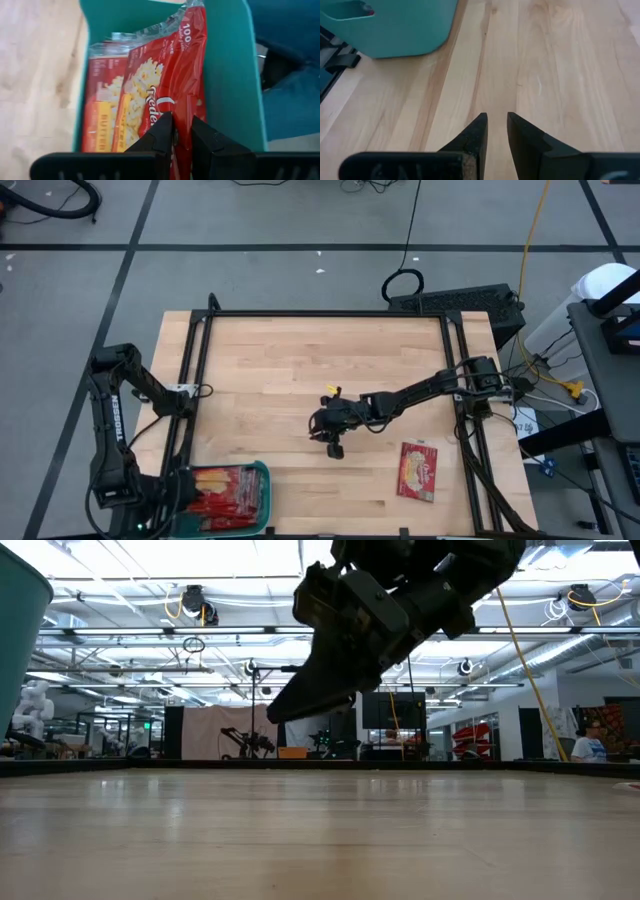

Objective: Sort popcorn bags into baskets
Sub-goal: Put the red popcorn bag into the blue container

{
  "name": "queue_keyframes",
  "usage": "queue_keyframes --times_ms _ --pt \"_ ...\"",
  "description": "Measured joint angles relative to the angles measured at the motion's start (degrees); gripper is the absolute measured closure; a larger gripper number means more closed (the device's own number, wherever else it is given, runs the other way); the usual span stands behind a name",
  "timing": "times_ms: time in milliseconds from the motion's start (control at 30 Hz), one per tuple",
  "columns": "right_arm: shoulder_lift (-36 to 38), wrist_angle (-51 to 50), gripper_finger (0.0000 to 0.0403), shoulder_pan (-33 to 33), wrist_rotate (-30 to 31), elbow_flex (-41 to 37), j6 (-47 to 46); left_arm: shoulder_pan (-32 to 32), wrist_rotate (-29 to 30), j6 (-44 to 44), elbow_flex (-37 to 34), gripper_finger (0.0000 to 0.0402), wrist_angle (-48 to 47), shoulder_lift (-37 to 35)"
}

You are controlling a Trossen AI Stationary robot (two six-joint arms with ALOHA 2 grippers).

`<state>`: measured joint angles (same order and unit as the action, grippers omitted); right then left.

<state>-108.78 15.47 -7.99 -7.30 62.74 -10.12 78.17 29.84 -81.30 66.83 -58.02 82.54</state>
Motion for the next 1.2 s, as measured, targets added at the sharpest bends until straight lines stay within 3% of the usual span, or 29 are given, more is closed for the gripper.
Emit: queue_keyframes --times_ms 600,1000,1200 --pt "-0.01 3.55 0.0335 0.0 -0.23 -0.35 -0.23 -0.09 -0.02 -3.84 0.0 0.0351 4.79 0.0" --pt "-0.01 3.54 0.0335 0.0 -0.39 -0.35 -0.14 -0.13 -2.82 -4.68 0.0 0.0231 7.89 3.24" --pt "-0.01 3.6 0.0335 0.0 -0.41 -0.35 -0.14 -0.47 -3.42 -4.25 0.0 0.0224 8.15 5.11"
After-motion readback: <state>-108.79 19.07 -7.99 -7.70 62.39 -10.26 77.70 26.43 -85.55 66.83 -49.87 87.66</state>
